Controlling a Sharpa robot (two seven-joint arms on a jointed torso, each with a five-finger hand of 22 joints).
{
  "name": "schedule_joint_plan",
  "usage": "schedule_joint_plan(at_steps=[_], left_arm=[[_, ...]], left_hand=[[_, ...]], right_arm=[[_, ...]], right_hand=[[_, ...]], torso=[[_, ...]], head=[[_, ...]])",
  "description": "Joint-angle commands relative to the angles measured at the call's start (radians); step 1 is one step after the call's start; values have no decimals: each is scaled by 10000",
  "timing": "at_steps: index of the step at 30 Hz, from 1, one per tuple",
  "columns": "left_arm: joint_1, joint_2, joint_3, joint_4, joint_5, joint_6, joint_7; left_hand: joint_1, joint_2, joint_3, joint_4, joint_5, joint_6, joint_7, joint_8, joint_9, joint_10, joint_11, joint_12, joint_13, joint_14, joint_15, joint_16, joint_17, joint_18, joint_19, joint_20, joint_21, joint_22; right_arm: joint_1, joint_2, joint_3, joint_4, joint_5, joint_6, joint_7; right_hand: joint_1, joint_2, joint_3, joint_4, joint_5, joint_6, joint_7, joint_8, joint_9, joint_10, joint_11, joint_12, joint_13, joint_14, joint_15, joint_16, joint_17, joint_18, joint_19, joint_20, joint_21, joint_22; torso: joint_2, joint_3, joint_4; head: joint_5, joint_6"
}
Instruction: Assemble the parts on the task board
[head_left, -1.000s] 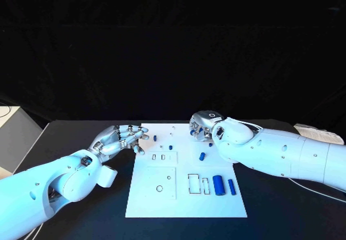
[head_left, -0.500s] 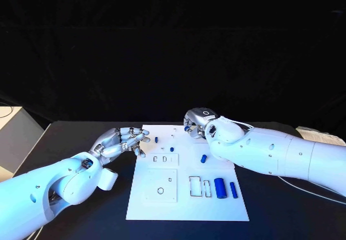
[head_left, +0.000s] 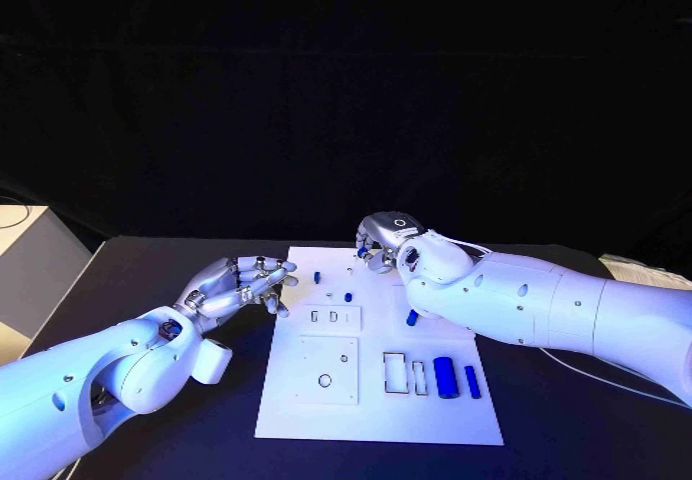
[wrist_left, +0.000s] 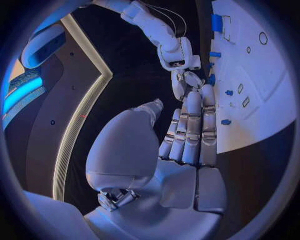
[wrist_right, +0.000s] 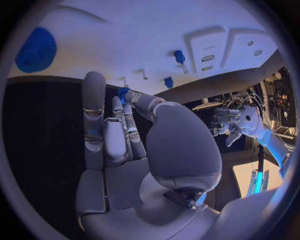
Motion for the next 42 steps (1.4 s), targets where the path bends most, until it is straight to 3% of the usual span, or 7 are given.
schedule_joint_plan(at_steps=[1,15,21,32,42], left_arm=[[3,18,12,43,-64,218,52],[8,3,50,124,-92,245,25],[10,-31,62,159,-96,255,8],[12,-62,130,229,-97,262,-25],[12,-40,187,237,-98,269,-41]], left_hand=[[24,55,48,-8,38,-78,347,-62,-6,-77,-22,-44,-11,-31,68,-49,-9,21,-72,24,28,2],[38,54,58,-22,38,-80,355,-70,-3,-81,-15,-56,-13,-46,75,-78,-16,23,-96,32,27,-1],[36,54,57,-21,38,-80,355,-70,-3,-81,-14,-57,-13,-47,76,-80,-17,23,-98,32,26,-1],[30,54,56,-16,38,-80,357,-72,-2,-81,-13,-59,-13,-50,78,-86,-18,23,-103,35,26,-2],[30,54,56,-16,38,-80,357,-72,-2,-81,-13,-59,-13,-50,78,-86,-18,23,-103,35,26,-2]], right_arm=[[4,38,13,-22,-126,-124,47],[4,56,46,-189,-123,-60,37],[5,52,58,-151,-123,0,24],[5,90,62,-213,-123,4,42],[4,144,63,-261,-107,-4,87]], right_hand=[[-10,-31,-14,-46,41,-7,70,63,12,105,-4,31,8,181,-57,34,9,-153,467,-59,61,8],[-12,-43,-2,-66,32,-10,74,66,22,109,-2,23,8,183,-54,46,17,-157,469,-60,77,24],[-11,-46,1,-71,34,-12,76,66,24,107,-1,20,7,185,-54,52,26,-158,469,-60,83,31],[-15,-51,9,-79,37,-19,81,64,27,99,4,11,5,190,-51,75,59,-164,469,-60,111,66],[-21,-57,15,-85,41,-26,87,62,31,92,10,4,3,188,-48,74,53,-166,467,-60,111,64]], torso=[[48,-31,74],[66,-44,86],[77,-40,63],[175,-45,112],[160,-58,119]], head=[[-9,-8],[5,-87],[30,-138],[13,-150],[22,-215]])
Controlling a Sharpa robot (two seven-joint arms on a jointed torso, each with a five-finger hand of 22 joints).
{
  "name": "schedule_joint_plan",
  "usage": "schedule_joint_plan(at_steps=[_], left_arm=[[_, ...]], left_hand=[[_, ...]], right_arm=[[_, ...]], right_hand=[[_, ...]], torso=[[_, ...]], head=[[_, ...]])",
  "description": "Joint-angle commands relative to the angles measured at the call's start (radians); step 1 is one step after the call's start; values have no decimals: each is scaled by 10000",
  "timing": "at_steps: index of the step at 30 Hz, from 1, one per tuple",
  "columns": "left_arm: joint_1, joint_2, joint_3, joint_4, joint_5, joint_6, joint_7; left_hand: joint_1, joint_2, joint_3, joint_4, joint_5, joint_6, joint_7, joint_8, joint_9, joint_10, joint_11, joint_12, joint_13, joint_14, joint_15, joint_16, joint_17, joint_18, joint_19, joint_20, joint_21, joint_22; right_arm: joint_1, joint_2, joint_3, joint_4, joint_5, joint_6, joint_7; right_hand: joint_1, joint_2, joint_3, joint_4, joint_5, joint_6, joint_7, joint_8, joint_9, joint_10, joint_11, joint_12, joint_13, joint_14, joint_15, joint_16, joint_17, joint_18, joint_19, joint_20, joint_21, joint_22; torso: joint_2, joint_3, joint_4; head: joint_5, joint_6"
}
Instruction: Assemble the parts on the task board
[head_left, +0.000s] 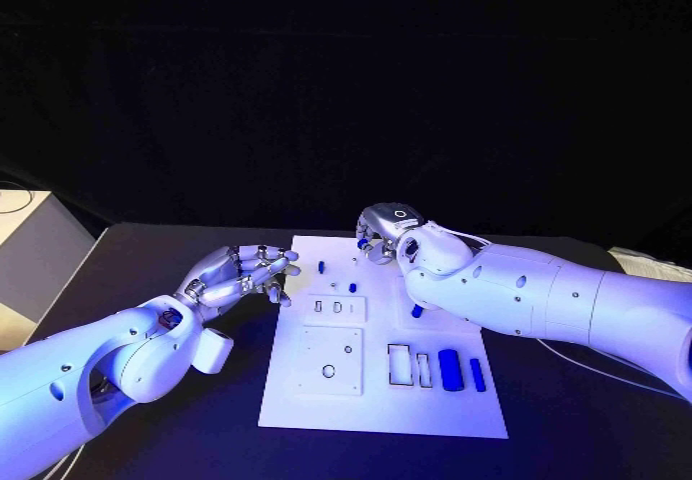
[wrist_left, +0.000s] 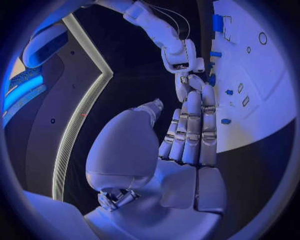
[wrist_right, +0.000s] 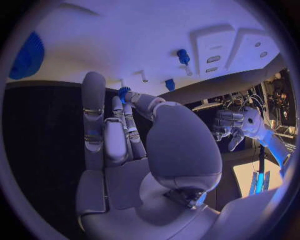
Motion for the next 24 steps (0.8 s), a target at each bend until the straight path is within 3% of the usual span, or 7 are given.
schedule_joint_plan(at_steps=[1,24], left_arm=[[5,18,13,39,-53,213,46],[5,43,56,86,-59,229,32]], left_hand=[[30,54,56,-17,38,-80,357,-37,-2,-82,-12,-60,-15,-15,43,-44,-11,23,-67,-2,26,0],[17,56,56,-9,37,-81,360,-45,2,-82,-8,-69,-16,-28,50,-72,-18,24,-90,7,24,-4]], right_arm=[[5,31,9,-50,-97,-3,75],[5,202,22,-411,78,151,279]], right_hand=[[8,-28,-10,-59,38,10,53,26,13,26,5,18,4,188,-49,36,3,-165,467,-60,46,7],[-3,-42,7,-75,46,-16,63,16,18,1,15,4,-2,190,-40,59,35,-176,462,-58,80,52]], torso=[[0,-6,16],[-6,-8,-13]], head=[[1,-28],[52,-89]])
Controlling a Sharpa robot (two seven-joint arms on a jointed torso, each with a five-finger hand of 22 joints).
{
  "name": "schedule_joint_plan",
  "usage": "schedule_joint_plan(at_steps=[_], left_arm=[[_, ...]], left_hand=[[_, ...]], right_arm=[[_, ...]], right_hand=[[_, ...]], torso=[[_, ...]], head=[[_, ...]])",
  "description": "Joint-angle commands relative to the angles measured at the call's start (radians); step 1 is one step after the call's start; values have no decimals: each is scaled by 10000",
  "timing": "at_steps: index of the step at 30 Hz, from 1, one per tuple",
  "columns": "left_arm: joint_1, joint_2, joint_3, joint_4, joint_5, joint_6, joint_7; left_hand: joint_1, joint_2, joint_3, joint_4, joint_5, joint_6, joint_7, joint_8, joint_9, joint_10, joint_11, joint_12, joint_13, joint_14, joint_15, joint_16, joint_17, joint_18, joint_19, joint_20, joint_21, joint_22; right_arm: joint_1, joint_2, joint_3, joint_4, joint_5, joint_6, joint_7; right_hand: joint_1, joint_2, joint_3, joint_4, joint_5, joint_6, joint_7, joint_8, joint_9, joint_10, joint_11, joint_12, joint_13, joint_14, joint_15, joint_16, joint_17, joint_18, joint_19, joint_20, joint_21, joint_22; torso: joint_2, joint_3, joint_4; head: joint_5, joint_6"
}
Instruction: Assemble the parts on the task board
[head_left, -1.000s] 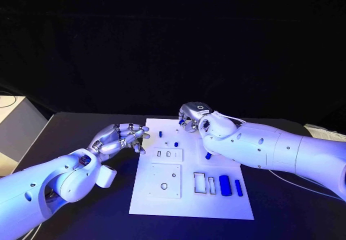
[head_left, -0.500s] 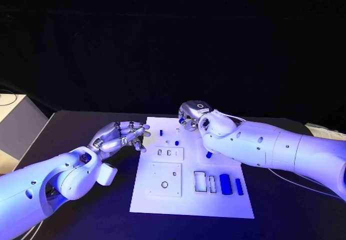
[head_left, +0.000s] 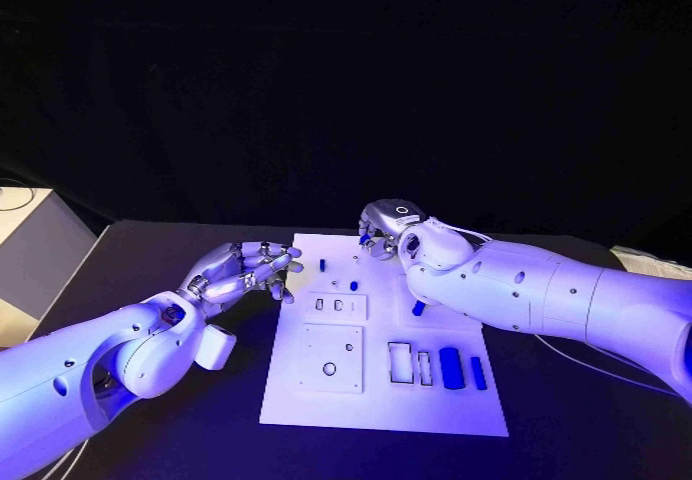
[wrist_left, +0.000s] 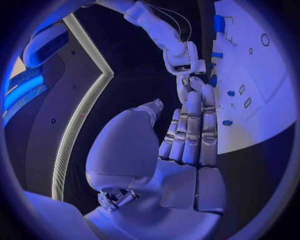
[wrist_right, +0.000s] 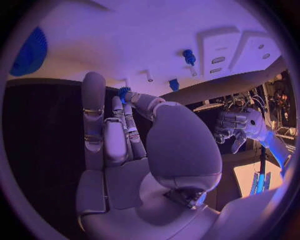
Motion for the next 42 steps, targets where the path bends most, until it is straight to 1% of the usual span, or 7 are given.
schedule_joint_plan(at_steps=[1,20,26,31,36,40,42], left_arm=[[5,27,10,37,-49,214,57],[4,45,15,48,-54,225,58],[5,38,18,55,-55,229,57],[5,36,19,47,-56,231,56],[5,40,20,42,-56,238,53],[5,40,21,36,-56,240,50],[5,37,21,31,-56,240,47]], left_hand=[[17,56,56,-8,37,-81,361,-45,2,-82,-8,-69,-17,-28,50,-35,-9,24,-90,7,23,-3],[17,56,56,-8,37,-81,361,-45,2,-82,-8,-69,-17,-28,50,-35,-9,24,-90,7,23,-3],[17,56,56,-8,37,-81,361,-45,2,-82,-8,-69,-17,-28,50,-35,-9,24,-90,7,23,-3],[17,56,56,-8,37,-81,361,-45,2,-82,-8,-69,-17,-28,50,-35,-9,24,-90,7,23,-3],[17,56,56,-8,37,-81,361,-45,2,-82,-8,-69,-17,-28,50,-35,-9,24,-90,7,23,-3],[17,56,56,-8,37,-81,361,-45,2,-82,-8,-69,-17,-28,50,-35,-9,24,-90,7,23,-3],[17,56,56,-8,37,-81,361,-45,2,-82,-8,-69,-17,-28,50,-35,-9,24,-90,7,23,-3]], right_arm=[[5,25,8,-42,66,121,167],[-36,196,7,-229,184,187,257],[-44,227,7,-355,190,240,233],[-46,225,6,-429,191,380,216],[-47,230,5,-471,195,391,237],[-46,243,5,-510,258,236,323],[-46,248,5,-527,296,154,380]], right_hand=[[-3,-42,8,-76,48,-15,63,26,10,19,-2,28,0,190,-40,61,8,-176,462,-57,32,15],[-19,-47,20,-83,48,-31,73,20,16,5,7,24,-4,182,-32,54,-8,-179,455,-55,29,12],[-19,-47,20,-83,48,-31,73,20,16,5,7,24,-4,182,-32,54,-8,-179,455,-55,29,12],[-31,-57,24,-87,47,-45,80,14,19,-11,15,19,-7,177,-26,50,-18,-181,450,-53,26,9],[-147,-174,15,-92,-43,-188,133,-61,15,-162,69,1,-36,143,19,31,-53,-192,410,-33,-32,-40],[-389,-489,-78,-21,-662,-645,262,-359,-83,-681,209,-5,-97,16,134,-201,-408,-169,297,35,-485,-530],[-463,-648,-237,20,-826,-1028,304,-602,-179,-962,255,-6,-99,-82,175,-423,-728,-125,227,69,-859,-939]], torso=[[0,-5,5],[34,-13,27],[39,-32,16],[34,-30,0],[34,-28,-5],[23,-25,6],[26,-23,5]], head=[[7,-30],[35,-106],[54,-139],[57,-168],[50,-172],[43,-164],[45,-163]])
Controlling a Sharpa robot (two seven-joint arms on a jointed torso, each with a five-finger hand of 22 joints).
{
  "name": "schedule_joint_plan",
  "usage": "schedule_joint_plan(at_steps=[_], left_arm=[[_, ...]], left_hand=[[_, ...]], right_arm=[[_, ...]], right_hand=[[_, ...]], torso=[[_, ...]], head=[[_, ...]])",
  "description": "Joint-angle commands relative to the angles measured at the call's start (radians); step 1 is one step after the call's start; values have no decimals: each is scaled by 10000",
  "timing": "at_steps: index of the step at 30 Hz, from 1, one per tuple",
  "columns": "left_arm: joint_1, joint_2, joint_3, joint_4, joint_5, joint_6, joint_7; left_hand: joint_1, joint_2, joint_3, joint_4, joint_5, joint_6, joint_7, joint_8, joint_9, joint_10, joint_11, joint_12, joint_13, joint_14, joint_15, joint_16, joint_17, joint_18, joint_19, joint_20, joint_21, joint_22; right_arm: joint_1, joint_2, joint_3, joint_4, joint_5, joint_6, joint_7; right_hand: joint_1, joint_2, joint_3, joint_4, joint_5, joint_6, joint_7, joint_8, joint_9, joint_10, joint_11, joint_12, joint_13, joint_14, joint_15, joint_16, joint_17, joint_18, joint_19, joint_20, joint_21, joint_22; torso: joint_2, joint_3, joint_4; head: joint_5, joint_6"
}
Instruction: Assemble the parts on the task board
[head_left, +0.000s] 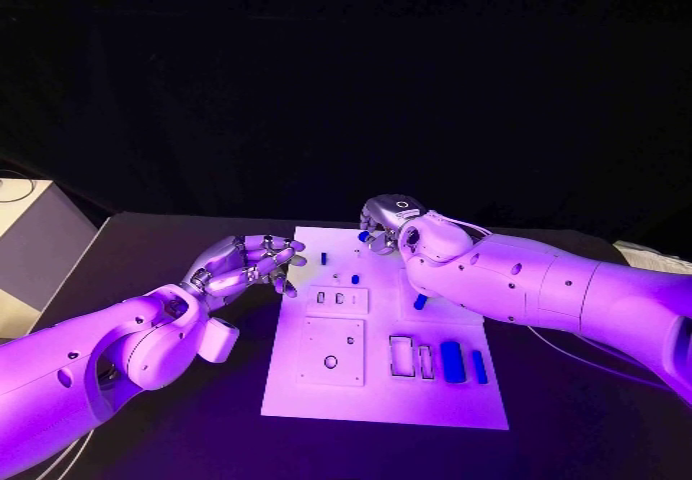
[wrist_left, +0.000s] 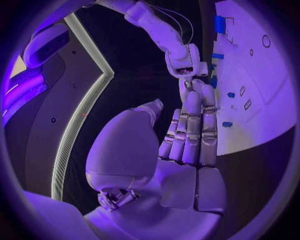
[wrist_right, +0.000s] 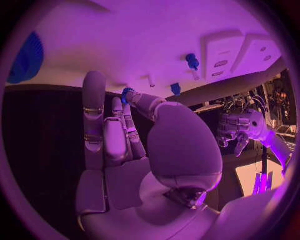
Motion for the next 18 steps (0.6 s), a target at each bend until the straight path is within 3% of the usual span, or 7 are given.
schedule_joint_plan(at_steps=[1,5,12,18], left_arm=[[5,7,6,8,-45,206,57],[5,2,7,1,-45,205,56],[5,-12,7,-30,-45,204,51],[5,-42,7,-81,-44,189,55]], left_hand=[[17,56,56,-9,37,-81,361,-45,2,-82,-7,-69,-13,-28,50,-36,-11,24,-90,7,24,-3],[22,59,67,-16,37,-81,363,-57,9,-78,-5,-84,-14,-32,54,-72,-18,29,-116,17,28,-6],[22,59,67,-16,37,-81,363,-57,9,-78,-5,-84,-14,-32,54,-72,-18,29,-116,17,28,-6],[22,56,67,-18,37,-81,364,-60,11,-77,-4,-88,-14,-35,55,-83,-20,30,-124,19,29,-7]], right_arm=[[-5,12,0,-34,80,-140,161],[-4,-4,0,-23,123,-296,228],[-4,-153,0,170,274,-608,313],[1,-585,20,782,745,-824,448]], right_hand=[[-7,-205,-206,43,-144,-378,43,-237,-97,-307,39,35,-5,-83,90,-252,-346,-106,206,72,-439,-478],[96,-225,-787,128,-295,-747,-31,-473,-198,-673,-42,52,27,-116,28,-419,-540,-53,209,88,-606,-548],[325,-104,-1413,251,-315,-807,-80,-539,-243,-854,-51,64,61,-115,20,-514,-648,-25,257,108,-736,-600],[447,-53,-1648,301,-266,-773,-58,-540,-256,-849,-51,90,85,-113,19,-549,-692,-19,284,114,-783,-618]], torso=[[-4,6,4],[0,6,5],[-8,12,-18],[-27,16,-43]], head=[[1,13],[1,23],[7,42],[8,94]])
